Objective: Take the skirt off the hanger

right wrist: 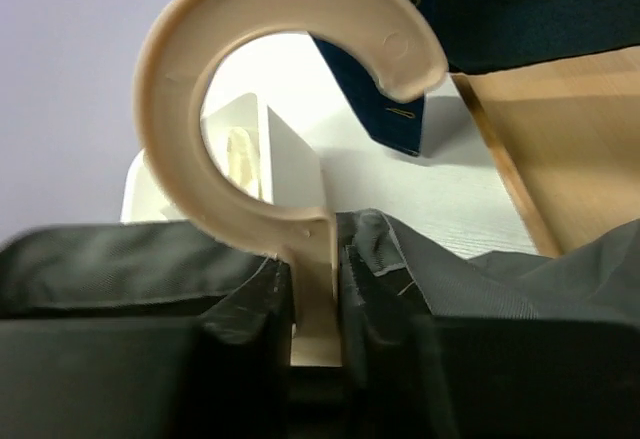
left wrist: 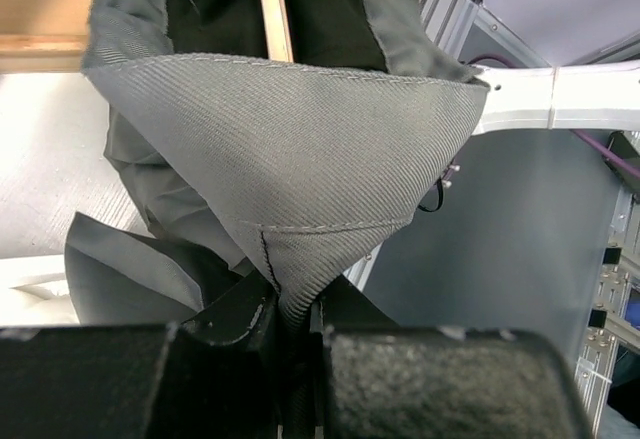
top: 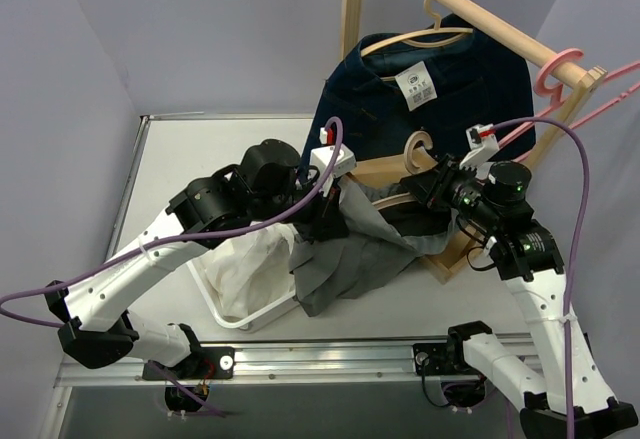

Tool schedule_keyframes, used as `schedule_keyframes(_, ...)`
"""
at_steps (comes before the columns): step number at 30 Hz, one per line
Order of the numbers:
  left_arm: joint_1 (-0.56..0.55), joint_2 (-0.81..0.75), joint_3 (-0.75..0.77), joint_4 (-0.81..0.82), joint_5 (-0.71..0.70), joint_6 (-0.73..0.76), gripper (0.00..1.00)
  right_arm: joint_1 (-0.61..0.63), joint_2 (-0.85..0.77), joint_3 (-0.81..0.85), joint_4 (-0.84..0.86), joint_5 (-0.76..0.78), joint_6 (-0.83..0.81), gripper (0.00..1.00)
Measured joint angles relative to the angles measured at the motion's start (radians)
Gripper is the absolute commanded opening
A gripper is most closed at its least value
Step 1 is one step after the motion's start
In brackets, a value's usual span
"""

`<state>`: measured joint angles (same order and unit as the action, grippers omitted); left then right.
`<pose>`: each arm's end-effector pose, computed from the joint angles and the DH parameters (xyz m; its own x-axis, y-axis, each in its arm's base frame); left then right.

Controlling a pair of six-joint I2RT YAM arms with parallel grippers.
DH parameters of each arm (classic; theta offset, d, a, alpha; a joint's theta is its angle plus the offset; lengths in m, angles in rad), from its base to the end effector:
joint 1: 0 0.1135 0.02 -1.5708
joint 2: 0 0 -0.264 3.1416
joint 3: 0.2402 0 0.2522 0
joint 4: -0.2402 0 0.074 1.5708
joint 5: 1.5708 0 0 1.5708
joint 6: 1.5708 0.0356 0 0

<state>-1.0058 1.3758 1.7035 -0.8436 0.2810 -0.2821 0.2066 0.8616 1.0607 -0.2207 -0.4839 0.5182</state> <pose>0.1392 -0.2380 0.4548 -0.5155 0.3137 -0.7974 0.8299 0.4144 -0.3735 0.1746 0.0535 0.4188 -0.3338 0.3780 -0.8635 -0.5427 0.6719 0.5039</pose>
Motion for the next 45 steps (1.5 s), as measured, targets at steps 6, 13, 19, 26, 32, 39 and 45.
schedule_keyframes(6, 0.007, 0.000, 0.003, 0.002, 0.016, -0.014, 0.21, 0.013, -0.027, -0.027, -0.018, 0.037, -0.029, 0.00)
schedule_keyframes(13, 0.006, -0.035, -0.023, 0.068, 0.034, -0.023, 0.69, 0.016, -0.076, -0.022, -0.067, 0.095, 0.007, 0.00)
schedule_keyframes(19, 0.006, -0.078, -0.061, 0.143, 0.043, -0.040, 0.78, 0.016, -0.113, -0.015, -0.097, 0.095, 0.023, 0.00)
schedule_keyframes(26, 0.006, -0.078, -0.090, 0.225, 0.032, -0.084, 0.81, 0.016, -0.127, -0.015, -0.108, 0.079, 0.023, 0.00)
schedule_keyframes(32, 0.006, -0.069, -0.098, 0.295, 0.005, -0.123, 0.82, 0.016, -0.126, -0.016, -0.111, 0.065, 0.023, 0.00)
schedule_keyframes(39, 0.006, -0.067, -0.127, 0.360, -0.046, -0.170, 0.26, 0.016, -0.129, -0.016, -0.127, 0.065, 0.019, 0.00)
schedule_keyframes(45, 0.006, -0.083, -0.172, 0.419, -0.078, -0.196, 0.02, 0.016, -0.133, -0.023, -0.147, 0.079, 0.016, 0.00)
